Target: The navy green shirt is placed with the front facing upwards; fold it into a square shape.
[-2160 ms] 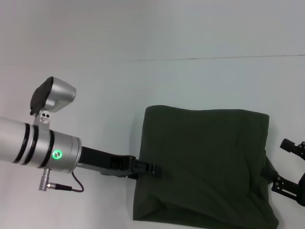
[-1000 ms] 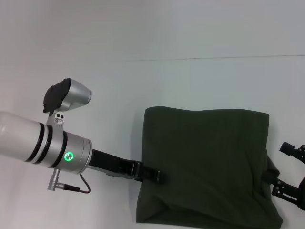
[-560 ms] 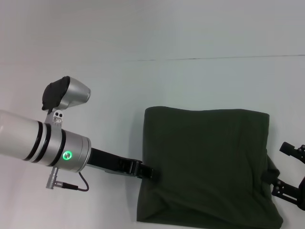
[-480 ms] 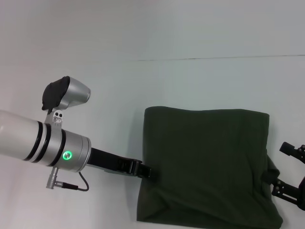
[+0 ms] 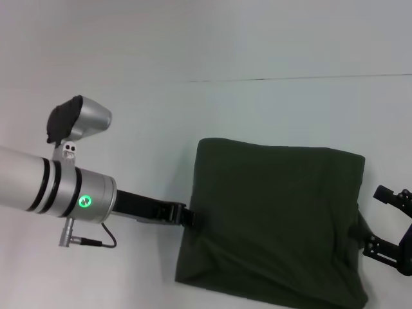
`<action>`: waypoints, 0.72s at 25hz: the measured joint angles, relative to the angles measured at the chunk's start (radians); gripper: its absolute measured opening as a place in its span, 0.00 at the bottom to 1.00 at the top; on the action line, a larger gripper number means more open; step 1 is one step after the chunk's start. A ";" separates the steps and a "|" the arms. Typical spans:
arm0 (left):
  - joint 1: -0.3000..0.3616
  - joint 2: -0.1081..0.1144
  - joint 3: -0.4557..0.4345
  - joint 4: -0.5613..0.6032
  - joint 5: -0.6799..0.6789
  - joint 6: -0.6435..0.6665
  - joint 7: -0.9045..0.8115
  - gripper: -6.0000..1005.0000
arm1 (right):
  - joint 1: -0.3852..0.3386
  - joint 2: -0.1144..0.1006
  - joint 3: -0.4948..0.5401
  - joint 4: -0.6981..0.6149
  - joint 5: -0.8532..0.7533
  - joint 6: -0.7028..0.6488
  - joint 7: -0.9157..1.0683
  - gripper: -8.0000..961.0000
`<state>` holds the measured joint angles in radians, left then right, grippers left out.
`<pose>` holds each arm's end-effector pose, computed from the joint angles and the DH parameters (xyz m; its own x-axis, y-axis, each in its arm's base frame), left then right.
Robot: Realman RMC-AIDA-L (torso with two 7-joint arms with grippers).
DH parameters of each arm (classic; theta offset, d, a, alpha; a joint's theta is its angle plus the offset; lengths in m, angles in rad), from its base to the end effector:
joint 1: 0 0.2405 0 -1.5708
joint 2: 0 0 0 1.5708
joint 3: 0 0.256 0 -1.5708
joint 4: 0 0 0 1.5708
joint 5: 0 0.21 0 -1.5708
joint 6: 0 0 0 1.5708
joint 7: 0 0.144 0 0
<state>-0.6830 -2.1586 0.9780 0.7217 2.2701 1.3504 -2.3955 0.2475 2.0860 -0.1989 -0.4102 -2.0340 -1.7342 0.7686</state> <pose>-0.2186 0.3533 -0.0667 0.4075 0.9007 0.1506 0.9110 -0.4124 0.0014 0.3460 0.2192 0.0095 0.7037 -0.0988 -0.7036 -0.5330 -0.7282 -0.4308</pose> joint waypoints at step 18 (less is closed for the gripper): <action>-0.021 0.051 -0.057 -0.034 0.000 -0.213 0.003 0.11 | 0.027 0.004 -0.007 0.010 0.000 0.003 0.002 0.95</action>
<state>-0.7039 -2.1073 0.9213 0.6878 2.2701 1.1372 -2.3929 0.2741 2.0899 -0.2058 -0.4000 -2.0340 -1.7314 0.7701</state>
